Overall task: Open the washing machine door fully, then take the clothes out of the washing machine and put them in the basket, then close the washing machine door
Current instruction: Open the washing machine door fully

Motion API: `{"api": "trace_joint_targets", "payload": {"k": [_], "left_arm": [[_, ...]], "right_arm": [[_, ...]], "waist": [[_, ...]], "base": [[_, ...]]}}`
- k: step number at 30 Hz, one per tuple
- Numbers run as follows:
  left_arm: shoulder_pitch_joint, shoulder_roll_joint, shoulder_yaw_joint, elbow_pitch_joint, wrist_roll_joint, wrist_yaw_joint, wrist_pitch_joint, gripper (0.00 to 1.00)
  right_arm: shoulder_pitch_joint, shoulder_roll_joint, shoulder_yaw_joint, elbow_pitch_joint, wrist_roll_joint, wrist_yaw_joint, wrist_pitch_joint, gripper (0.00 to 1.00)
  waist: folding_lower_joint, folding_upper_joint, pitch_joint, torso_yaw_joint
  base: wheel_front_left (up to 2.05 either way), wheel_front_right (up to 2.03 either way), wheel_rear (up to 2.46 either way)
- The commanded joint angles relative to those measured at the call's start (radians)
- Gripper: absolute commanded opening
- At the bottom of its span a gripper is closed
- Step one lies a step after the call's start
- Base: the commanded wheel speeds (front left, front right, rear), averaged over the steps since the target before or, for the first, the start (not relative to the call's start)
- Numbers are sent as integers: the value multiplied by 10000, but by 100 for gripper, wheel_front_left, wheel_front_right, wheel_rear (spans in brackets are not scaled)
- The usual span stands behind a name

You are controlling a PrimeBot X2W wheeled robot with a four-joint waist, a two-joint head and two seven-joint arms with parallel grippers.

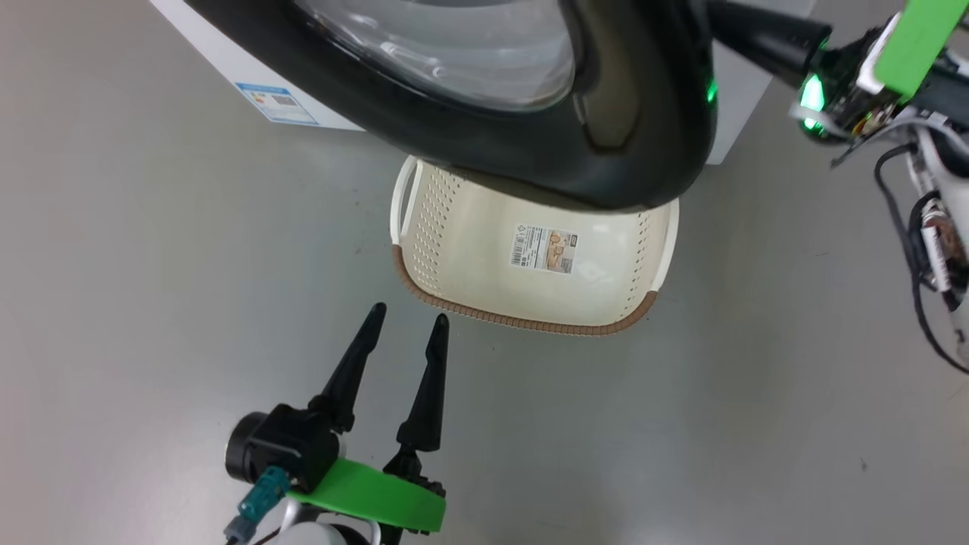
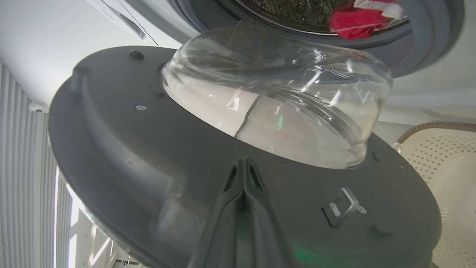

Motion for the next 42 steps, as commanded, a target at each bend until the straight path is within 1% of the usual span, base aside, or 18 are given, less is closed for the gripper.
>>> {"api": "trace_joint_targets", "payload": {"k": [1, 9, 16, 21, 25, 26, 27, 28, 29, 31, 32, 33, 34, 37, 42], "left_arm": [[228, 146, 352, -295, 57, -24, -92, 100], [443, 146, 414, -371, 29, -29, -92, 100], [558, 146, 454, -413, 57, -66, -92, 100], [603, 146, 484, -419, 64, -87, -92, 100], [717, 146, 623, -485, 44, -107, -92, 100], [744, 146, 648, -479, 54, -118, -92, 100], [774, 146, 665, -467, 73, -135, -92, 100], [794, 146, 684, -455, 95, -154, -92, 100], [813, 146, 713, -439, 116, -171, -92, 100], [852, 146, 799, -392, 174, -213, -92, 100], [874, 146, 850, -366, 209, -235, -92, 100], [895, 146, 903, -344, 241, -256, -92, 100], [920, 146, 959, -325, 271, -273, -92, 100], [1000, 146, 1179, -277, 371, -316, -92, 100], [1121, 146, 1516, -194, 543, -374, -92, 100]], "right_arm": [[379, 317, 109, -377, -179, 50, 183, 0], [1221, 685, 416, -972, -323, 50, 737, 0], [1597, 863, 514, -1128, -465, 50, 978, 0], [1687, 878, 413, -1142, -678, 50, 815, 0], [1807, 862, 272, -1140, -1055, 50, 398, 0], [1854, 859, 244, -1136, -1108, 50, 322, 2], [1909, 840, 218, -1142, -1181, 50, 232, 16], [1969, 817, 188, -1141, -1263, 50, 119, 35], [2043, 809, 167, -1135, -1312, 50, 38, 43], [2214, 793, 104, -1144, -1353, 50, -98, 49], [2304, 775, 61, -1157, -1396, 50, -208, 73], [2404, 750, 27, -1168, -1446, 50, -314, 95], [2521, 724, 0, -1183, -1496, 50, -419, 100], [2907, 617, -2, -1232, -1735, 50, -776, 100], [3674, 503, -56, -1325, -1812, 50, -1266, 100]], "waist": [[0, 0, -114, -16], [0, 0, -417, -41], [0, 0, -603, -42], [0, 0, -690, -39], [0, 0, -803, -69], [0, 0, -842, -89], [0, 0, -869, -106], [0, 0, -897, -127], [0, 0, -928, -156], [0, 0, -1007, -230], [0, 0, -1048, -273], [0, 0, -1091, -313], [0, 0, -1142, -358], [0, 0, -1261, -535], [0, 0, -1469, -827]], "base": [[0, 0, 0], [0, 0, 0], [0, 0, 0], [0, 0, 0], [0, 0, 0], [0, 0, 0], [0, 0, 0], [0, 0, 0], [0, 0, 0], [0, 0, 0], [0, 0, 0], [0, 0, 0], [0, 0, 0], [0, 0, 0], [0, 0, 0]]}}
